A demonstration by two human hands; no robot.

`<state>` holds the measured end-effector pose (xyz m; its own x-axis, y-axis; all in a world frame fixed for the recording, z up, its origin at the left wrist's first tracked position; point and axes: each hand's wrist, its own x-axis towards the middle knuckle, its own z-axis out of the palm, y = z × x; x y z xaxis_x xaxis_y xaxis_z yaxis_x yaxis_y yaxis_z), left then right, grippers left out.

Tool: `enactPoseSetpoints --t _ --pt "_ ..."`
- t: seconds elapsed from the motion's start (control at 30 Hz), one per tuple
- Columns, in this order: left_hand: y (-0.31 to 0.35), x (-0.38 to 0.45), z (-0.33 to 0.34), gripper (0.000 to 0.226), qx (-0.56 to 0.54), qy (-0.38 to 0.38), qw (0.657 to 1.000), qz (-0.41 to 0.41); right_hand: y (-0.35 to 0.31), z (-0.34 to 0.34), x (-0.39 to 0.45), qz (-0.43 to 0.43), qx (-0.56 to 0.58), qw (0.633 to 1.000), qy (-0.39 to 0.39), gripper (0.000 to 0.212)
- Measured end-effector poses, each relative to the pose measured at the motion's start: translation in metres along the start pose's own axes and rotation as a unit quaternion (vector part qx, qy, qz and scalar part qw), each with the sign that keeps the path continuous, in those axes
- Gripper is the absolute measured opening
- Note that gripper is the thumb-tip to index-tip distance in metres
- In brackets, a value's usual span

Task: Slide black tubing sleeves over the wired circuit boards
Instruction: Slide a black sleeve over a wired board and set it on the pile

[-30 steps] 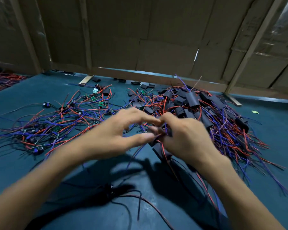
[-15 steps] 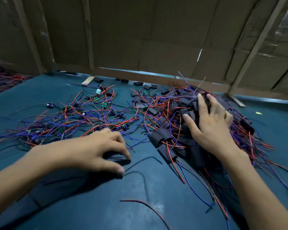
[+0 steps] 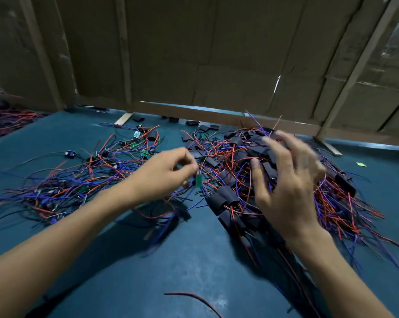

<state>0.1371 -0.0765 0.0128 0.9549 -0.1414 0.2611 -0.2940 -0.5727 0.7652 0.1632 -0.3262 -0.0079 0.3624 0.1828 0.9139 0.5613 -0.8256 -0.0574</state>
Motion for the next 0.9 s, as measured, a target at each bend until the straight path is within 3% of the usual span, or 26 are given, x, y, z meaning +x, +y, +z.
enactPoseSetpoints --t 0.07,0.17,0.23,0.3,0.43,0.53,0.63,0.7,0.77,0.9 --pt "0.009 0.009 0.004 0.013 -0.168 0.022 0.985 -0.033 -0.016 0.0 -0.003 -0.017 0.108 0.994 -0.012 0.022" --pt "0.021 0.012 0.015 0.012 -0.396 0.024 0.916 -0.057 -0.039 0.002 -0.008 0.11 0.279 0.947 -0.118 0.02" --pt "0.023 0.011 0.024 0.008 -0.468 0.007 0.882 -0.061 -0.046 0.006 -0.013 0.191 0.345 0.905 -0.16 0.018" --pt "0.023 0.011 0.028 0.007 -0.469 -0.02 0.882 -0.052 -0.047 0.008 -0.013 0.263 0.41 0.855 -0.179 0.015" --pt "0.021 0.016 0.023 0.007 -0.304 -0.068 0.95 -0.001 -0.045 0.008 -0.008 0.384 0.567 0.709 -0.166 0.029" --pt "0.017 0.038 0.007 0.01 -0.185 -0.122 0.975 0.031 -0.042 0.005 0.0 0.429 0.635 0.624 -0.154 0.028" --pt "-0.005 0.081 -0.009 0.008 0.04 -0.058 0.997 0.033 -0.039 0.008 0.003 0.483 0.667 0.542 -0.169 0.031" --pt "-0.026 0.109 -0.017 0.018 0.19 -0.005 0.982 0.002 -0.042 0.012 -0.001 0.502 0.662 0.521 -0.195 0.028" --pt "-0.047 0.131 -0.02 0.03 0.277 -0.012 0.96 -0.031 -0.044 0.019 -0.011 0.505 0.647 0.528 -0.218 0.02" --pt "-0.073 0.159 -0.015 0.051 0.329 -0.07 0.94 -0.057 -0.041 0.027 -0.022 0.501 0.628 0.556 -0.213 0.024"
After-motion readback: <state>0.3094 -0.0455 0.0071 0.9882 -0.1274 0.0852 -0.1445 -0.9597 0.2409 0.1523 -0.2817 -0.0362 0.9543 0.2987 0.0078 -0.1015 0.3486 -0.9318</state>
